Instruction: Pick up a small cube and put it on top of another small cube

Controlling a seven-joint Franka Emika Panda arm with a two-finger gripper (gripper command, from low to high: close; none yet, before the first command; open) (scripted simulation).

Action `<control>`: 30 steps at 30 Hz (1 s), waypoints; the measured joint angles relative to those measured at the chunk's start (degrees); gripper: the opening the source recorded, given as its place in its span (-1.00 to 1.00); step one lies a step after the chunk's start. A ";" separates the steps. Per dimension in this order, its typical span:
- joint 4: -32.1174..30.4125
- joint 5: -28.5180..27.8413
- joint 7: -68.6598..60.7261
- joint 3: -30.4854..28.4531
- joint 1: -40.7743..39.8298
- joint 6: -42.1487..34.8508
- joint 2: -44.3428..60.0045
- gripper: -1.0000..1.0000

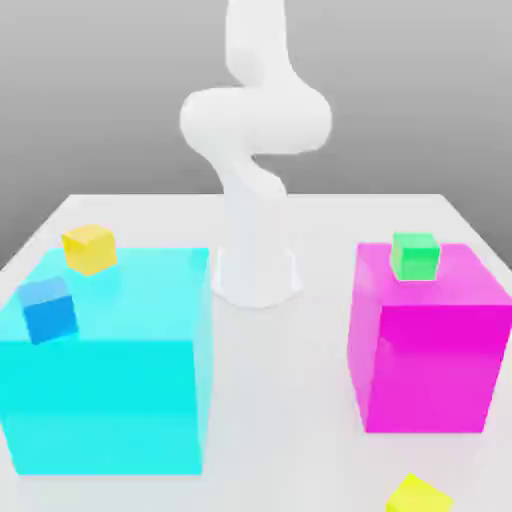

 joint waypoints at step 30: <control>3.50 15.63 34.38 -1.27 17.04 10.42 55.98 0.00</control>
